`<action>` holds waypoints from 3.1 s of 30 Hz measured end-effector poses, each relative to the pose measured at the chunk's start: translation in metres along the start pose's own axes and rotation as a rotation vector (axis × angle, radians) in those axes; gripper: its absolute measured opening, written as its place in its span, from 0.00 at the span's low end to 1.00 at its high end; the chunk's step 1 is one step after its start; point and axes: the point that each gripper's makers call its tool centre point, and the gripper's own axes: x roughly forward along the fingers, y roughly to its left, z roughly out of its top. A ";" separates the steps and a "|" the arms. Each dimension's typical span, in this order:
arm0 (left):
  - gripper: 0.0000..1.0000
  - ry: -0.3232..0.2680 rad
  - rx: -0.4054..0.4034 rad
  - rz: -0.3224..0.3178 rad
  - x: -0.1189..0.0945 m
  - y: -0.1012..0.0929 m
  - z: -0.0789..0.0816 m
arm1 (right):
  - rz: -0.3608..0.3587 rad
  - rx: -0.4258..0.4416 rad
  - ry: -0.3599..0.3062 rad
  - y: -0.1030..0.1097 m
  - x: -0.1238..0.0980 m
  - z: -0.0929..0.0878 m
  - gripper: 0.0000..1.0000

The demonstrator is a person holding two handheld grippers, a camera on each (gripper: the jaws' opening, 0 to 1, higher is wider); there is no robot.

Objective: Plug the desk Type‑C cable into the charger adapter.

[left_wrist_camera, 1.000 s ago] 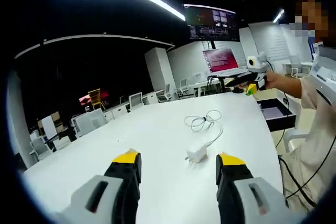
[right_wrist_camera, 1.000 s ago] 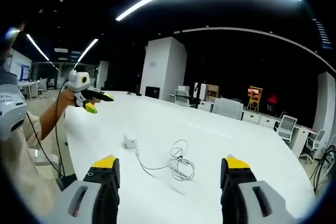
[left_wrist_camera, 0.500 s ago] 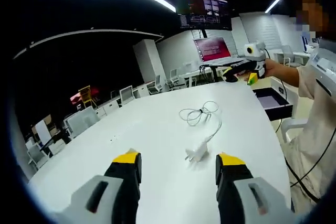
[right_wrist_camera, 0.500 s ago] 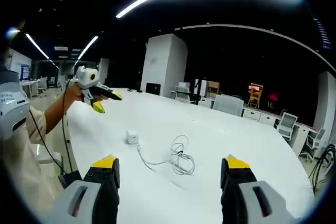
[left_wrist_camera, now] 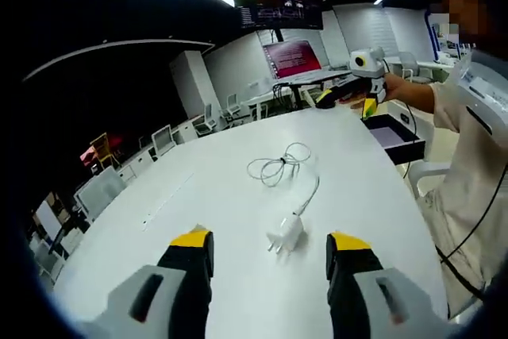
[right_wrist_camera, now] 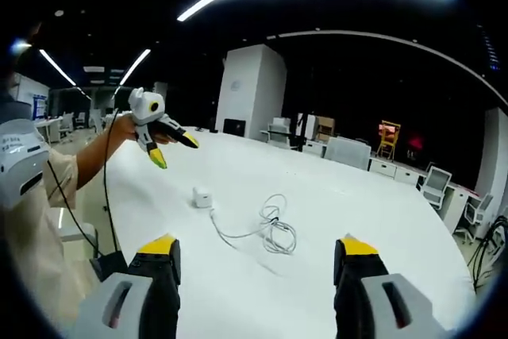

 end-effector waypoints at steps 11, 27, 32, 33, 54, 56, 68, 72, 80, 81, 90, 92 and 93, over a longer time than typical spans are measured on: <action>0.58 0.005 0.022 -0.096 0.022 0.007 0.003 | 0.012 0.002 0.009 0.000 0.002 -0.005 0.80; 0.59 0.176 0.110 -0.238 0.050 0.002 -0.008 | 0.032 -0.022 0.025 0.005 0.004 -0.004 0.80; 0.60 0.216 0.111 -0.292 0.058 -0.002 -0.016 | 0.053 -0.023 0.044 0.012 0.007 -0.010 0.80; 0.59 0.223 0.111 -0.303 0.060 -0.003 -0.017 | 0.055 -0.023 0.046 0.012 0.007 -0.011 0.80; 0.55 0.322 0.109 -0.378 0.078 -0.011 -0.033 | 0.079 -0.023 0.071 0.017 0.003 -0.019 0.79; 0.55 0.315 0.111 -0.390 0.081 -0.014 -0.032 | 0.078 -0.021 0.069 0.017 0.002 -0.019 0.79; 0.43 0.328 0.106 -0.435 0.093 -0.020 -0.042 | 0.078 -0.019 0.081 0.015 0.000 -0.025 0.79; 0.41 0.315 0.095 -0.450 0.093 -0.024 -0.044 | 0.080 -0.018 0.088 0.014 0.000 -0.027 0.79; 0.40 0.295 0.080 -0.459 0.094 -0.026 -0.046 | 0.088 -0.019 0.096 0.016 0.003 -0.028 0.79; 0.39 0.294 0.076 -0.458 0.095 -0.025 -0.046 | 0.088 -0.020 0.096 0.017 0.003 -0.027 0.79; 0.27 0.243 0.069 -0.467 0.098 -0.026 -0.044 | 0.091 -0.020 0.105 0.018 0.003 -0.030 0.79; 0.27 0.238 0.049 -0.460 0.098 -0.023 -0.044 | 0.092 -0.019 0.107 0.018 0.003 -0.031 0.79; 0.26 0.232 0.014 -0.453 0.098 -0.023 -0.044 | 0.093 -0.019 0.108 0.019 0.003 -0.031 0.79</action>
